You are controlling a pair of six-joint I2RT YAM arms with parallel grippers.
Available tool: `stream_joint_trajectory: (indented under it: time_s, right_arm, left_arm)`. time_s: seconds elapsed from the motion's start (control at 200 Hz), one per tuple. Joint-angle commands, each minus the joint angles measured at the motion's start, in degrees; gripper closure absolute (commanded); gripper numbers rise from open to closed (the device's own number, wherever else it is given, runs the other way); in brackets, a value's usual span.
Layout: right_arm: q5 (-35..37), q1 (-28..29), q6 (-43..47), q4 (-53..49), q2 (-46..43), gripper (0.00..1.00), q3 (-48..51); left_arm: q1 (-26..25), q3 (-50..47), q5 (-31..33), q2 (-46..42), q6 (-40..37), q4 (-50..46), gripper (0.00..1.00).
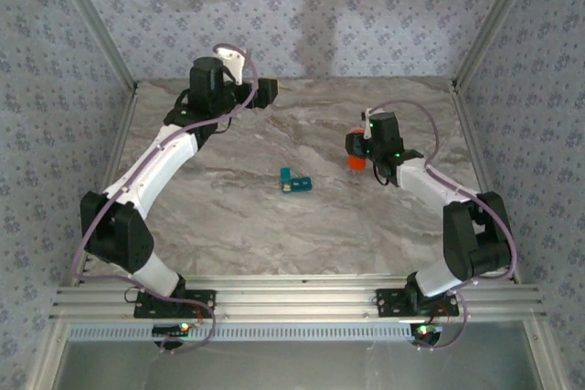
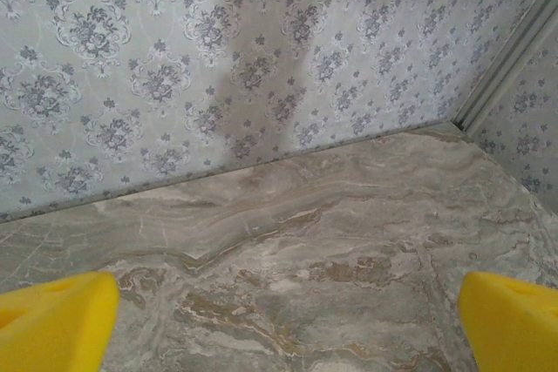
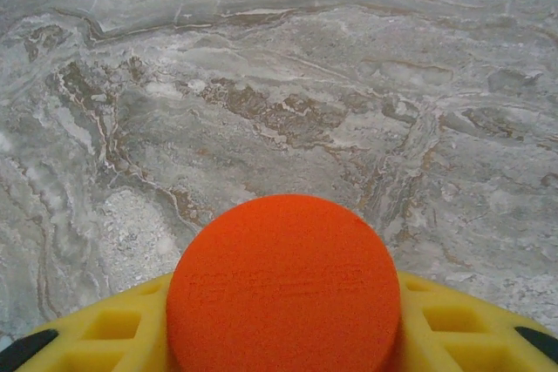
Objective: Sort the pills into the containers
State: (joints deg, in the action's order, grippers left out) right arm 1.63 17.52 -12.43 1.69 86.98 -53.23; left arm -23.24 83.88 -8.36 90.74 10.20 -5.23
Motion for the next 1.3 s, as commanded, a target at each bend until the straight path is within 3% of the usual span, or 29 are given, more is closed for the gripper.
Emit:
stream_joint_trajectory:
  time_s: [0.0, 0.58, 0.989, 1.294]
  right_arm:
    - [1.3, 0.6, -0.3, 4.8, 1.8, 0.8, 0.8]
    - [2.3, 2.2, -1.0, 10.5, 3.1, 0.77, 7.4]
    - [3.5, 3.1, -2.4, 10.1, 2.0, 0.45, 9.0]
    - [4.1, 3.7, -2.9, 8.7, 1.4, 0.33, 8.7]
  left_arm:
    - [0.0, 2.3, -1.4, -0.4, 0.5, -1.8, 0.01]
    - [0.0, 5.1, -2.8, 2.0, -0.8, -4.5, 0.01]
    - [0.1, 5.3, -2.9, 2.4, -1.0, -4.7, 0.01]
    - [0.0, 4.3, -2.7, 1.5, -0.8, -4.5, 0.01]
